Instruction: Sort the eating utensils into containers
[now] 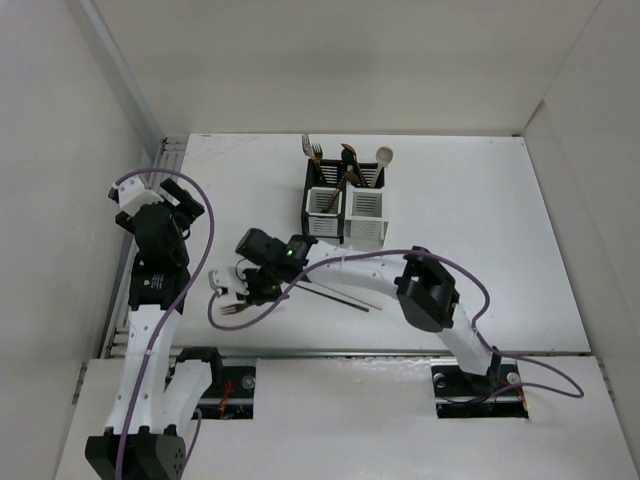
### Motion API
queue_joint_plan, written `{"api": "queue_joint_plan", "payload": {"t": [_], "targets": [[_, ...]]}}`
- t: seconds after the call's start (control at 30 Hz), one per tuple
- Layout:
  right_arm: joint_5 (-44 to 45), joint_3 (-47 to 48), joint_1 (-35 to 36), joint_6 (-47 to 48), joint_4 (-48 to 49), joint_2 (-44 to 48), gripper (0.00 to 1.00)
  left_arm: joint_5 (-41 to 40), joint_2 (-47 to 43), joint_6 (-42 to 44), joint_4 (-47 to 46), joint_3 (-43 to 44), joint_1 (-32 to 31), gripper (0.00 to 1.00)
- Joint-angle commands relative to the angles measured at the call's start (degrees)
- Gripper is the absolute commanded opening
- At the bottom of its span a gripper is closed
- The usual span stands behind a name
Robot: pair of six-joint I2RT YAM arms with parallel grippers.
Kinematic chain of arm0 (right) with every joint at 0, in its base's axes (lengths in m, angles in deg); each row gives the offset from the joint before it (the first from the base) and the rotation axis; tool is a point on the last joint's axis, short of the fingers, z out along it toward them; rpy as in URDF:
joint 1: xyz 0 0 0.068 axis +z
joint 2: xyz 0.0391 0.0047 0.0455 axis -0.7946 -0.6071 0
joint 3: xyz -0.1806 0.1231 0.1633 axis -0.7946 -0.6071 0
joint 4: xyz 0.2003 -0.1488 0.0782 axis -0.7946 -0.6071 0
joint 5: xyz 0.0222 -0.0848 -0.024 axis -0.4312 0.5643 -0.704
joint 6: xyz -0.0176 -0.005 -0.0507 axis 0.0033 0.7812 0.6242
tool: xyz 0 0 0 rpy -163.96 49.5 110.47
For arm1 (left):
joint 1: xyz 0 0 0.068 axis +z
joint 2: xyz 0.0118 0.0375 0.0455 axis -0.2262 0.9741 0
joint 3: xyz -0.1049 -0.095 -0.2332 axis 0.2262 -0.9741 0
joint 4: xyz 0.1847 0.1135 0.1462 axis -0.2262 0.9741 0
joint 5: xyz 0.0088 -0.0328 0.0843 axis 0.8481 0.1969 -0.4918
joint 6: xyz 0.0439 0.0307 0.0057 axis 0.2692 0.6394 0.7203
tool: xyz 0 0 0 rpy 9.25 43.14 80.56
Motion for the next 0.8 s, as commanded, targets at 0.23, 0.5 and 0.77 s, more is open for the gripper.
{"api": "queue_joint_plan", "payload": {"t": [0.23, 0.5, 0.77], "targets": [[-11.4, -2.5, -16.6, -22.5, 33.8, 20.4, 0.0, -4.4, 6.1, 6.1, -11.3, 9.5, 0.3, 0.76], [-3.3, -1.9, -29.9, -29.3, 46.1, 18.4, 0.0, 2.8, 11.2, 4.6, -12.4, 11.6, 1.9, 0.75], [-2.8, -6.9, -35.1, -37.5, 56.6, 12.0, 0.0, 10.3, 16.0, 1.4, -13.0, 10.4, 3.0, 0.72]]}}
